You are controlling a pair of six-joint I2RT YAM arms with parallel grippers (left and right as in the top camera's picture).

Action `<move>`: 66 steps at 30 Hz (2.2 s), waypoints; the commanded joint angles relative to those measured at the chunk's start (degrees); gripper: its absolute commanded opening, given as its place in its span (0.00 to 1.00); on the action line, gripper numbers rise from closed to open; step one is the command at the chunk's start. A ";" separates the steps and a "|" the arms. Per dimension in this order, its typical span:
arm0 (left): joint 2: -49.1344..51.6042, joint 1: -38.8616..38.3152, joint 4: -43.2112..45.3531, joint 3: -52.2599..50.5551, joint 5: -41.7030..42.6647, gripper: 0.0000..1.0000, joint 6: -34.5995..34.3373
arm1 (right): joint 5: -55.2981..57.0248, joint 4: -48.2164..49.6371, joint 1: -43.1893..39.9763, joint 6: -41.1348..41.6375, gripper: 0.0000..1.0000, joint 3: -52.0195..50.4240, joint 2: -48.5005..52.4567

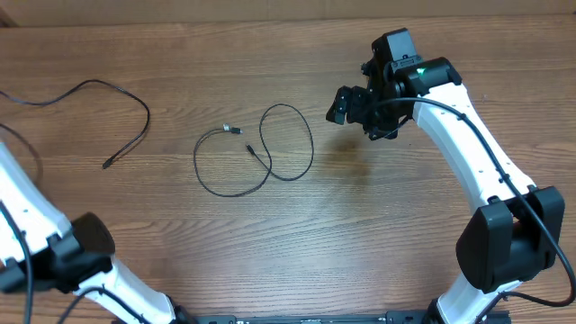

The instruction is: Untangle cables

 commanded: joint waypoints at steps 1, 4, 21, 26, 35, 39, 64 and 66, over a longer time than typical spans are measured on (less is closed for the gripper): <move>3.10 0.09 -1.07 0.28 -0.20 0.36 2.60 | 0.44 0.55 0.26 0.20 0.87 -2.05 0.13; 5.03 0.09 -1.03 0.28 2.89 0.94 4.55 | 0.44 0.74 0.26 0.17 0.87 -3.30 0.13; 3.13 -13.33 -3.72 -3.08 49.35 1.00 42.32 | 1.95 2.05 0.26 0.20 0.90 -3.76 0.13; 3.19 -24.06 -2.51 -13.14 49.16 0.99 47.65 | 2.69 2.25 0.26 -0.02 0.91 -3.76 0.13; 3.19 -39.56 1.75 -34.84 49.16 1.00 42.42 | 5.49 2.47 0.24 -0.17 0.91 -3.76 0.13; 3.19 -43.52 6.86 -41.88 47.21 1.00 33.48 | 5.60 2.29 0.20 -0.17 0.91 -3.76 0.13; 3.21 -52.13 35.01 -65.33 42.29 0.56 37.07 | 5.57 2.64 0.22 -0.17 0.91 -3.76 0.13; 3.21 -52.13 36.13 -66.64 42.18 0.54 37.29 | 5.57 2.69 0.22 -0.20 0.91 -3.76 0.13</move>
